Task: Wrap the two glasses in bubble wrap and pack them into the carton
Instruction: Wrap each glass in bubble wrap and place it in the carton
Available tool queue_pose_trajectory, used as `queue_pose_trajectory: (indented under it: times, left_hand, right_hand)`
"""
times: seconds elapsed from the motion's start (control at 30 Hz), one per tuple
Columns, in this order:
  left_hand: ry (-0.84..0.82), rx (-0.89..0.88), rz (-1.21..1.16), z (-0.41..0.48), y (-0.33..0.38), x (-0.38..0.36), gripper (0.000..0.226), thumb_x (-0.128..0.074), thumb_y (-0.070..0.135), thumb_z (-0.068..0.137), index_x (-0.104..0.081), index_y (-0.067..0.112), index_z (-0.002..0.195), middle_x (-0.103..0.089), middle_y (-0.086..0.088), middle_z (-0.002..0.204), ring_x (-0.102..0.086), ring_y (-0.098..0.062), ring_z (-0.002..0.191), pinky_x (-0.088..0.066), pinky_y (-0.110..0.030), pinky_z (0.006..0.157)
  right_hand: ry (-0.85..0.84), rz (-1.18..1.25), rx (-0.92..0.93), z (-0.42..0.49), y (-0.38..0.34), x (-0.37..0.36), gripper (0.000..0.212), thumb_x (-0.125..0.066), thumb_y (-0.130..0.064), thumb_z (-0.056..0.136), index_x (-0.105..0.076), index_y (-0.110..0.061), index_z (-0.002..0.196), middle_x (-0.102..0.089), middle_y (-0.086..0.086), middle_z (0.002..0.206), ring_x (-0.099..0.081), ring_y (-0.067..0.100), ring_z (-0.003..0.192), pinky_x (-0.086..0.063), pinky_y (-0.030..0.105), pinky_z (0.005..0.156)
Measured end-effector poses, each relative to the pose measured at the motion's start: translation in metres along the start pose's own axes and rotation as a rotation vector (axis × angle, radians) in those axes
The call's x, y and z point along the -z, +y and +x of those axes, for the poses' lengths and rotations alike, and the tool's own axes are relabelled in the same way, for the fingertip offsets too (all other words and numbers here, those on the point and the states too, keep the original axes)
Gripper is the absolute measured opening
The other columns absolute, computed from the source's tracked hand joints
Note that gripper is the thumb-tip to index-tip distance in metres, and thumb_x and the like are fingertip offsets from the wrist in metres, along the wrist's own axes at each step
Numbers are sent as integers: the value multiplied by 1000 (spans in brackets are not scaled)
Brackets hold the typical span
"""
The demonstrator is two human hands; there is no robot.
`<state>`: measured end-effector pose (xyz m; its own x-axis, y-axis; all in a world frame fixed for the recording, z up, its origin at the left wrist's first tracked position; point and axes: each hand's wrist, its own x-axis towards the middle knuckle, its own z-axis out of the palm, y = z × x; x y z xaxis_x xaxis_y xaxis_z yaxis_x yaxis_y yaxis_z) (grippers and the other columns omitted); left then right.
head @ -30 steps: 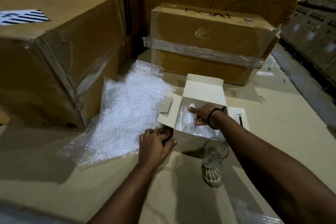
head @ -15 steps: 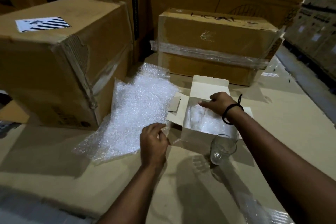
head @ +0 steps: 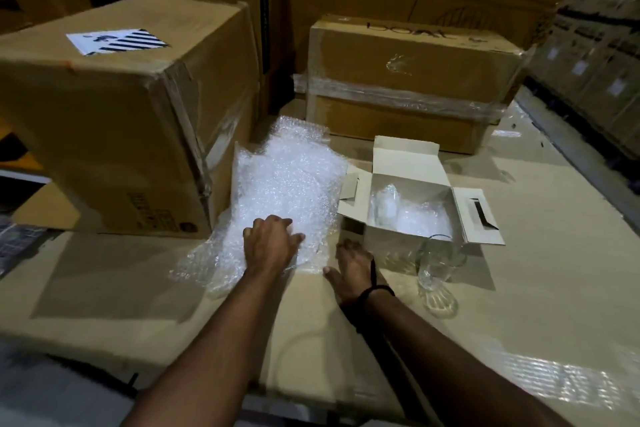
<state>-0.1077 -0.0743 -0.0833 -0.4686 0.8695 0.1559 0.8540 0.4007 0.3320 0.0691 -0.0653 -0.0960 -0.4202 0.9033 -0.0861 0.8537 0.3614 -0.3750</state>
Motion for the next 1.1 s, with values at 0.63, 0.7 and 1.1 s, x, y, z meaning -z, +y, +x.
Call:
queue_pose_trajectory:
  times: [0.63,0.7,1.1]
  left_hand:
    - [147,-69,-296,-28,-21,3,11,-71,19,84,-72,25,94,-72,6,90,-61,-23,90,-30,-33,78]
    - [98,-35,-307,-27,-25,0,13,-69,21,85,-73,27,97,-72,6,90,-61,-23,92,-35,-35,82]
    - [340,-203,-696,-32,-16,21,13,-63,26,87,-73,17,87,-70,8,87,-61,-18,82,-46,-34,75]
  right_hand:
    - [432,337,55,-6,-4,-5,49,-36,-35,91,-58,-6,124,-60,11,124,-56,29,115,-38,26,95]
    - [499,339,84,-4,-12,-12,49,-37,-35,87,-60,-6,118,-61,12,120,-58,30,111,-42,29,94]
    - [390,184,157,11,-11,-21,54,-26,-47,91,-69,-18,105,-68,3,111,-58,27,104,-41,32,88]
